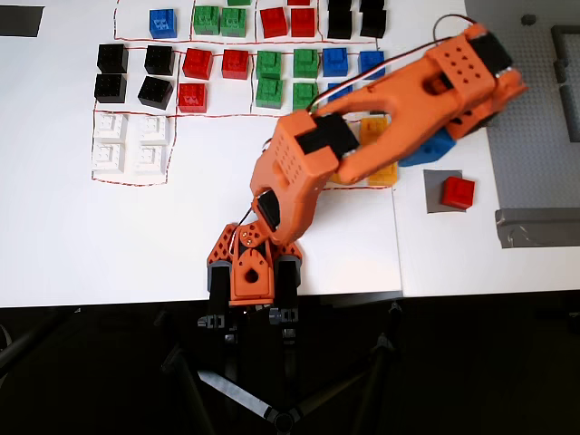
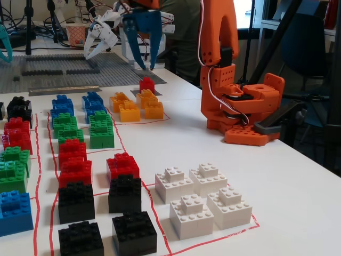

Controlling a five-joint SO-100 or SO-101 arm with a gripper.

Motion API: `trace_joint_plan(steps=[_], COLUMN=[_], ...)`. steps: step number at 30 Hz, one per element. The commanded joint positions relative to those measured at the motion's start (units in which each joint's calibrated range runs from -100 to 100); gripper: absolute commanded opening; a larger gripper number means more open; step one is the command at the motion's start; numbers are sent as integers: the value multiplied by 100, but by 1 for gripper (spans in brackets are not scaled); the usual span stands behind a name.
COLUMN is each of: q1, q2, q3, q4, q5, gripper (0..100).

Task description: Grab the block and put it in the grey marker

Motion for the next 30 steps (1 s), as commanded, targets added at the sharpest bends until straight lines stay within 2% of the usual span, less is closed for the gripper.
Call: trace_joint_plan(steps=[1, 5, 14, 30], q1=[-1040, -2213, -4177, -6024], q2=[-986, -1202, -1383, -1703], q3=[98, 534, 652, 1269], q4=[103, 29, -297, -1105], q5=[-747, -1426, -2427, -3155], gripper=[4, 1, 0, 0])
